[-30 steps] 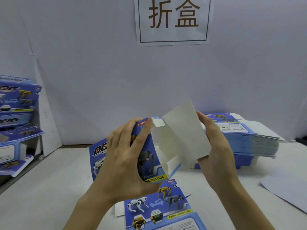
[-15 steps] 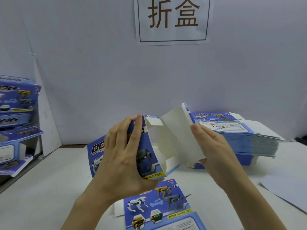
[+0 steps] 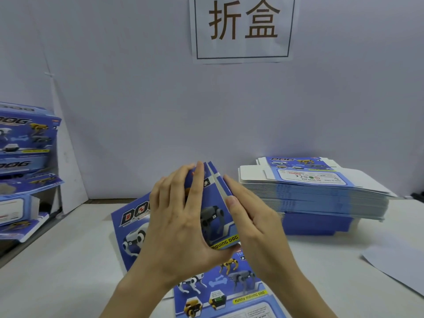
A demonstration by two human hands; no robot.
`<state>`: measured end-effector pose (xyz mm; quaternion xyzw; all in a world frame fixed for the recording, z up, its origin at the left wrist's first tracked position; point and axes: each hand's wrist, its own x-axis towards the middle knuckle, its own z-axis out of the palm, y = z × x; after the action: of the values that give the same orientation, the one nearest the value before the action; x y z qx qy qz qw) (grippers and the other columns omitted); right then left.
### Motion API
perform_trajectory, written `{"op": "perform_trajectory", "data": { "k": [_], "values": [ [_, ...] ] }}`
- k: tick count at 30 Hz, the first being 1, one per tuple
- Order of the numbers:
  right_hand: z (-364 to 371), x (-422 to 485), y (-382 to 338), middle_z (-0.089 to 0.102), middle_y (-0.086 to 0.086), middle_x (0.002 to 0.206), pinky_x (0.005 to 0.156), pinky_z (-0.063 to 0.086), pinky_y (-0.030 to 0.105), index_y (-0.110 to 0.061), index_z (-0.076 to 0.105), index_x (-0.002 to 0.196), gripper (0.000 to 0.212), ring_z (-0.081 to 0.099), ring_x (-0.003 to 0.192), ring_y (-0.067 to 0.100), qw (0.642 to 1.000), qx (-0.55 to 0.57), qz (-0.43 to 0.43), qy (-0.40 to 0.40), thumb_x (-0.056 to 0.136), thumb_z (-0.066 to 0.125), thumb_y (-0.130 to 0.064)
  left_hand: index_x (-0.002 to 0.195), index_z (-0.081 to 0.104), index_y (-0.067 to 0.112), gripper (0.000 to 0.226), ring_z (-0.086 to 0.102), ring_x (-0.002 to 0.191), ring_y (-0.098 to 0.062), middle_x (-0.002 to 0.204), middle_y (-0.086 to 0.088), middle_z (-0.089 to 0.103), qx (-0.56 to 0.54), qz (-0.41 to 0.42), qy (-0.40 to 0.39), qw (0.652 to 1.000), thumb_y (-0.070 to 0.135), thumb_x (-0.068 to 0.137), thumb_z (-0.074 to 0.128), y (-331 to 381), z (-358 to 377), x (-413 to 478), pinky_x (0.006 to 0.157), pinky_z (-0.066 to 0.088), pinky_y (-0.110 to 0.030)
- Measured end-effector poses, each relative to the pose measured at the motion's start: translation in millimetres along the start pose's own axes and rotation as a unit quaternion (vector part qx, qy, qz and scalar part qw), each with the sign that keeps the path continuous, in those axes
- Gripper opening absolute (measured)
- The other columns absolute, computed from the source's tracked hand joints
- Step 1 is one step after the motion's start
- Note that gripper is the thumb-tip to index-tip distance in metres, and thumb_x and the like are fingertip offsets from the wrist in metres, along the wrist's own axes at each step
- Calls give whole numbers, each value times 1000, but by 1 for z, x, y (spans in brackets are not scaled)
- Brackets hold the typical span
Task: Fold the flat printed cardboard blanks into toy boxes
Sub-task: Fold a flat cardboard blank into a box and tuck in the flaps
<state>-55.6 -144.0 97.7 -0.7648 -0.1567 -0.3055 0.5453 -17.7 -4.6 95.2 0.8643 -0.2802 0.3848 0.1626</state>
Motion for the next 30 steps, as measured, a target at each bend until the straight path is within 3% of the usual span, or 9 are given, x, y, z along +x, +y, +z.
{"op": "perform_trajectory", "data": {
  "k": [2,5,6,9,13,20,23,27,30],
  "values": [
    [1,-2,1,54,-26,133,104,45,35,-53,48,127,34,48,127,0,998,60,20,-21,94,41,-46,148,21,7,118,34,131,-31,142,-18,40,2,-7,-1,1000,84,62,43,1,0,0,109,24,-42],
    [0,-4,5,49,-27,138,103,44,27,-55,35,139,57,47,127,-2,986,118,56,-99,83,48,-60,147,23,4,118,33,131,-32,142,-19,38,20,3,-6,1000,81,61,45,1,-1,0,109,25,-43],
    [-3,-4,6,50,-25,137,100,47,25,-54,30,141,65,51,124,0,980,133,65,-135,81,53,-57,147,23,4,117,32,131,-32,142,-19,37,29,8,-8,1000,80,61,46,1,-2,0,108,25,-44],
    [-17,0,7,54,-18,136,99,50,36,-47,25,147,78,57,122,11,970,120,57,-206,79,63,-41,148,27,3,117,33,132,-33,143,-18,38,42,4,-17,999,77,60,48,-3,-7,1,109,25,-45],
    [-19,0,4,41,-20,147,106,44,32,-49,21,148,85,46,131,4,982,32,-5,-188,77,67,-45,147,28,1,114,36,130,-33,142,-21,41,16,-15,0,1000,71,60,49,-4,-10,2,106,29,-46],
    [-7,-4,3,10,-31,156,118,23,41,-52,9,147,89,8,145,-3,981,-64,-77,-164,81,68,-45,145,25,0,112,36,127,-36,139,-26,43,29,-7,24,999,69,62,54,-5,-7,2,102,36,-52],
    [-9,-2,5,6,-33,155,119,16,35,-49,12,148,85,1,145,-5,978,-92,-85,-164,83,67,-44,145,25,1,109,36,129,-36,141,-26,43,12,-8,39,999,67,63,52,-2,-6,1,102,36,-54],
    [-12,-2,3,14,-31,155,104,28,5,-50,21,146,76,14,142,-8,984,18,-55,-170,84,63,-40,146,30,0,110,33,131,-33,143,-22,42,0,6,36,999,67,61,52,0,-12,3,107,29,-49],
    [-8,-5,3,14,-28,150,95,30,-2,-45,17,149,86,23,135,-14,986,44,-48,-154,81,67,-35,145,30,1,108,35,131,-34,142,-21,42,19,50,30,998,67,62,52,3,-15,3,109,29,-49]
  ]
}}
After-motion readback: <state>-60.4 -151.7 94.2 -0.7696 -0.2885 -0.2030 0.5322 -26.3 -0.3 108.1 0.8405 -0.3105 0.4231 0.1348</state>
